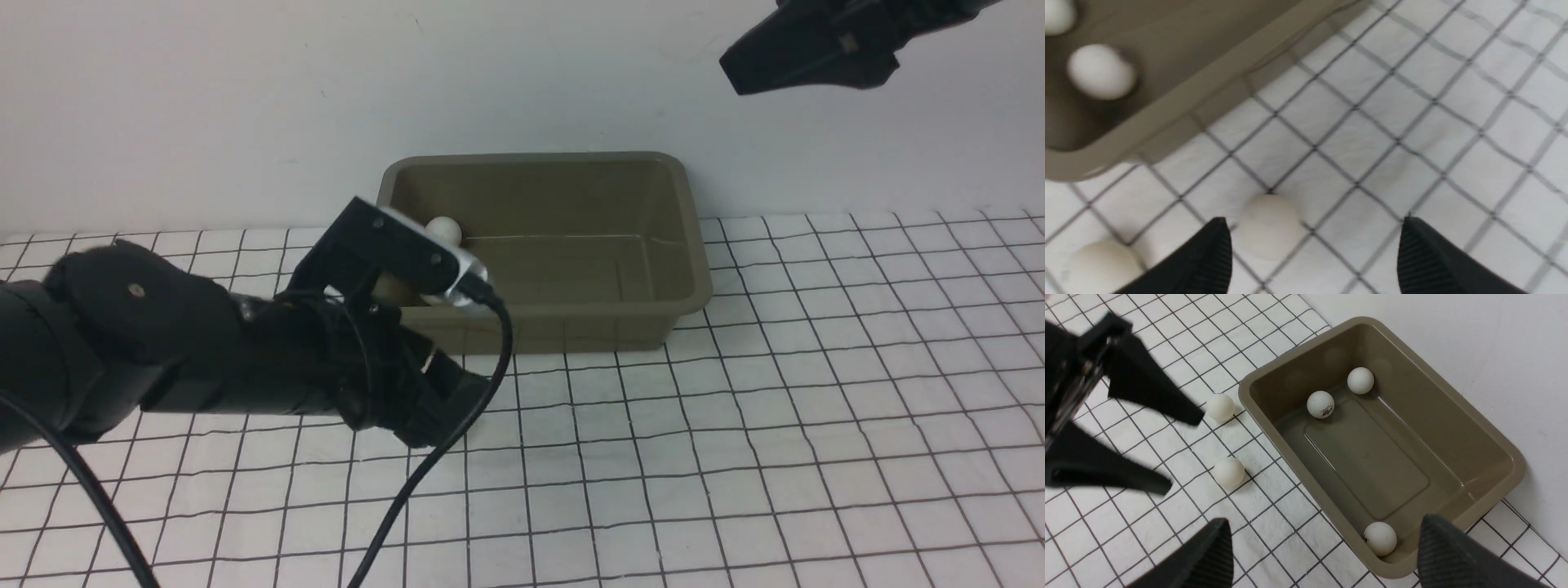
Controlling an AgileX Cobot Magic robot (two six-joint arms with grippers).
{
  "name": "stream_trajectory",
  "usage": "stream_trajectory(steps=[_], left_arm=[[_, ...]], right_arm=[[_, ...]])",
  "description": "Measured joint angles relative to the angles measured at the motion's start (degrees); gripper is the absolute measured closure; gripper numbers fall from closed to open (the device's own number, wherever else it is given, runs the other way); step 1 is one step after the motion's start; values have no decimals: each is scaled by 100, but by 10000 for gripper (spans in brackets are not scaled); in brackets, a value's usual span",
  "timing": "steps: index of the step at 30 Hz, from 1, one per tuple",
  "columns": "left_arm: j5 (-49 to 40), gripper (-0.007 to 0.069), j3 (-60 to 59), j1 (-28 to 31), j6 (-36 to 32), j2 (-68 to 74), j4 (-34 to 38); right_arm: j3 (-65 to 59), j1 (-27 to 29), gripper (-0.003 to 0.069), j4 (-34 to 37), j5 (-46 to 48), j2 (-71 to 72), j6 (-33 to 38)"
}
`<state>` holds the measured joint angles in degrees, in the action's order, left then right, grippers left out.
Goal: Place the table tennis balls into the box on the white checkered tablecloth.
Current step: 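Reach for and grasp a ping pong ball on the table beside the basket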
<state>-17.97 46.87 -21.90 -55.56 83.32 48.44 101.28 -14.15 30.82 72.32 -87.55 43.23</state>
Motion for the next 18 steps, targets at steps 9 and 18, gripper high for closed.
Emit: stream_trajectory(steps=[9,18], left_arm=[[872,136,6,159,1398,525,-1500],[683,136,6,450,1560,551,-1618]], right_arm=[[0,0,111,0,0,0,-105],[0,0,111,0,0,0,-105]])
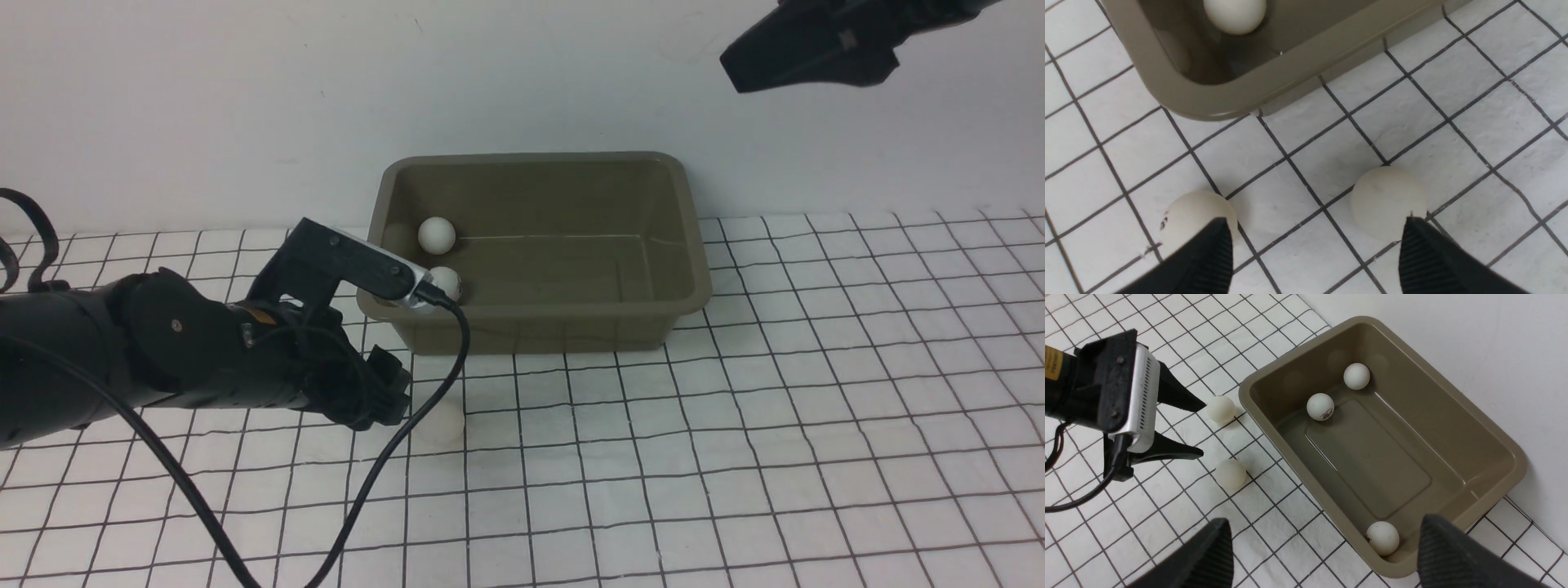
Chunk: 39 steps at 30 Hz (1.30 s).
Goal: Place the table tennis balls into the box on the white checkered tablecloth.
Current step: 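Reach for and grasp a ping pong ball on the table beside the basket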
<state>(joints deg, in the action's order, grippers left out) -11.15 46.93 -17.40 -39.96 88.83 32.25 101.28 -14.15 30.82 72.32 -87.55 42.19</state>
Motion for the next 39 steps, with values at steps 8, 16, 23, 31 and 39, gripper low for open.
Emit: stream_trajectory(steps=[8,16,23,31,39], left_arm=[[138,130,0,-268,-169,133,245],[877,80,0,-726,-212,564,513],[1264,80,5,-726,-212,909,927],[1586,80,11,-739,-131,1480,1005],[1995,84,11,-1003,-36,1767,962]], right_arm=[[0,0,111,0,-78,0,0],[0,0,111,0,-91,0,0],[0,0,111,0,-91,0,0],[0,0,111,0,-95,0,60],[0,0,111,6,-95,0,64]])
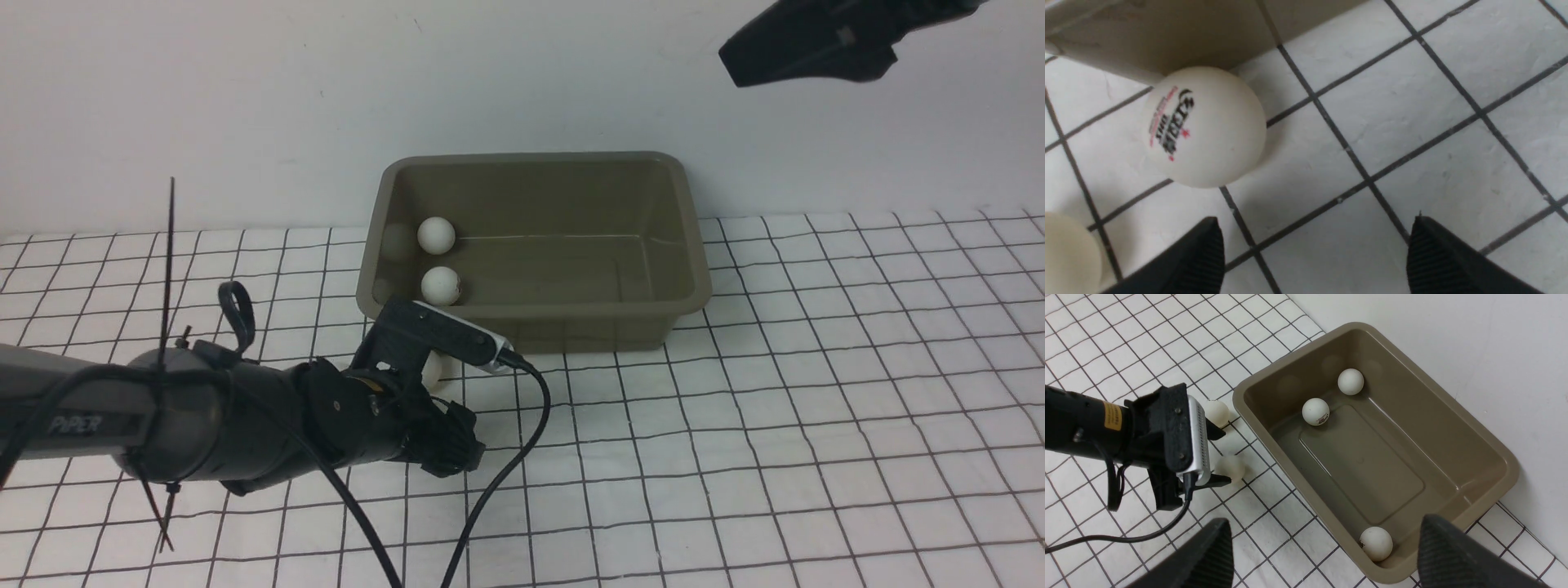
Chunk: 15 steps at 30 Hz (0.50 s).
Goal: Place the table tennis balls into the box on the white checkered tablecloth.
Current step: 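Reach for and grasp a ping pong ball on the table beside the basket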
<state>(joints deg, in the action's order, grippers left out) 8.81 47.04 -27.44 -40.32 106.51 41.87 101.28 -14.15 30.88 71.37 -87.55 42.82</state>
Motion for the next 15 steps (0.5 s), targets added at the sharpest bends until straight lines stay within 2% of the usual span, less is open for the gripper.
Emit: stream_trajectory(steps=[2,3,7,9,11,15], left_arm=[[61,129,0,-2,0,8,41],[79,179,5,-2,5,8,73],[60,487,5,-6,10,-54,174],[0,581,5,-6,10,-163,189],[-242,620,5,-6,10,-400,201],[-774,629,5,-6,10,-1034,209]], right_arm=[[0,0,111,0,0,0,0],[0,0,111,0,0,0,0],[0,0,111,0,0,0,0],[0,0,111,0,0,0,0],[0,0,111,0,0,0,0],[0,0,111,0,0,0,0]])
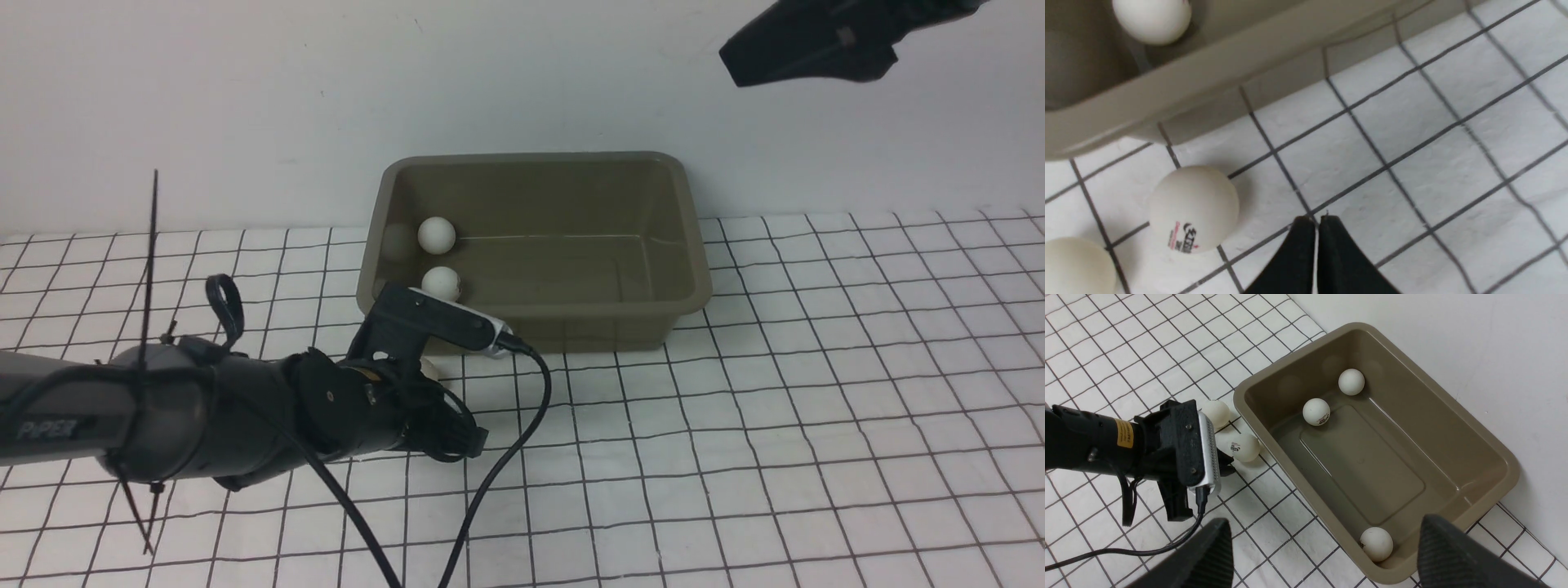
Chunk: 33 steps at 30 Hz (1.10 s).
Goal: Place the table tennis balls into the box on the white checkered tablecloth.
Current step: 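Reach for and grasp a ping pong ball on the table beside the basket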
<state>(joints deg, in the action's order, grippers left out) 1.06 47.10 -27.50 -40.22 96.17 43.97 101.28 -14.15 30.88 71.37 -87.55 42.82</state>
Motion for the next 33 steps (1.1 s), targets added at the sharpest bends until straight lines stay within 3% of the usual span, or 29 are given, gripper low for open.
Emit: stream_trajectory(steps=[7,9,12,16,20,22,29,33], left_arm=[[-498,625,0,0,0,-687,0],[-737,594,0,0,-68,-767,-41],[-1179,515,-5,0,-262,-855,-85],[-1775,330,-5,0,-467,-1348,-363],[-1958,167,-5,5,-429,-1901,-823],[-2038,122,-5,66,-296,-2183,-984],[-2570,92,-10,519,312,-2915,-1564],[-3224,92,-10,580,767,-3206,-2337]], right_arm=[[0,0,111,0,5,0,0],[0,0,111,0,5,0,0],[0,0,111,0,5,0,0],[0,0,111,0,5,0,0],[0,0,111,0,5,0,-41],[0,0,111,21,5,0,-90],[0,0,111,41,5,0,-102],[0,0,111,41,5,0,-102]])
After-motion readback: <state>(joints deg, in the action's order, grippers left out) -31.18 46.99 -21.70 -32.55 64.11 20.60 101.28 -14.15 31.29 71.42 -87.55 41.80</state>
